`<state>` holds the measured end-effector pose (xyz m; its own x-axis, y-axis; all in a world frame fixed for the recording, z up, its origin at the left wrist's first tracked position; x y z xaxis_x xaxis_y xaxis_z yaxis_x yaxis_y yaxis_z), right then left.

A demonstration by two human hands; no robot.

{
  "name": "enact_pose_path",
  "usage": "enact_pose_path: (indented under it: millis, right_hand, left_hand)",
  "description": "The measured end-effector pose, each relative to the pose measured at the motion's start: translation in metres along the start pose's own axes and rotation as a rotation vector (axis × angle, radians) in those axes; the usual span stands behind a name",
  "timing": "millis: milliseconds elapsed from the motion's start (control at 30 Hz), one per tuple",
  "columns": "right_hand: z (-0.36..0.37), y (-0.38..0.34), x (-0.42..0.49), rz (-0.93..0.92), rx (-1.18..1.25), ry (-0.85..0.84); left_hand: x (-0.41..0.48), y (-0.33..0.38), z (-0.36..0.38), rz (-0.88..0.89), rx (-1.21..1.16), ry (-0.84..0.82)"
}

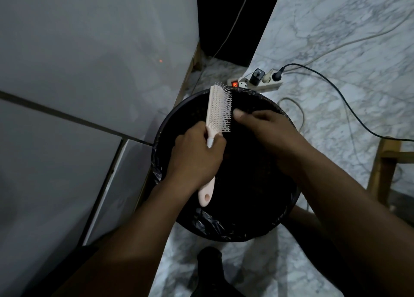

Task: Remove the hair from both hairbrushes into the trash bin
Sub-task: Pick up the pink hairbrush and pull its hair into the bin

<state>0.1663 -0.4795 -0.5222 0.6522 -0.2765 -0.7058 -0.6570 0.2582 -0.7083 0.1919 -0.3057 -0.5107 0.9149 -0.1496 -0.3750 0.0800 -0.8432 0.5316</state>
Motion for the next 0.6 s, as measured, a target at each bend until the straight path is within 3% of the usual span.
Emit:
enact_pose_path:
  millis: [267,400,600]
  right_hand:
    - [0.01,-0.004,-0.002,-0.178,0.315,0.048]
    - [0.003,-0.01,-0.002,-0.266,0.252,0.127]
    - [-0.002,-0.025,-0.004,-0.427,-0.08,0.226]
  left_hand:
    - [-0.005,0.013,0.017,0.083,-0.227,-0.169]
    - [-0.005,0.017,0.014,0.108,-0.238,-0.171]
    - [-0.005,0.019,0.007,0.096,-0.229,-0.15]
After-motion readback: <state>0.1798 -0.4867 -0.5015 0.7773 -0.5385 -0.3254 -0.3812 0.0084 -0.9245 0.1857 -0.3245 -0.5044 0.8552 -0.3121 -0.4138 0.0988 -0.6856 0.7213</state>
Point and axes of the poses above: each hand's wrist, its own x-axis towards the middle knuckle, its own z-axis out of the palm, y = z × x, the point moved 7 cm from there along x, towards the middle knuckle, and after that the axes turned 14 degrees about x, right-handed, at the moved point
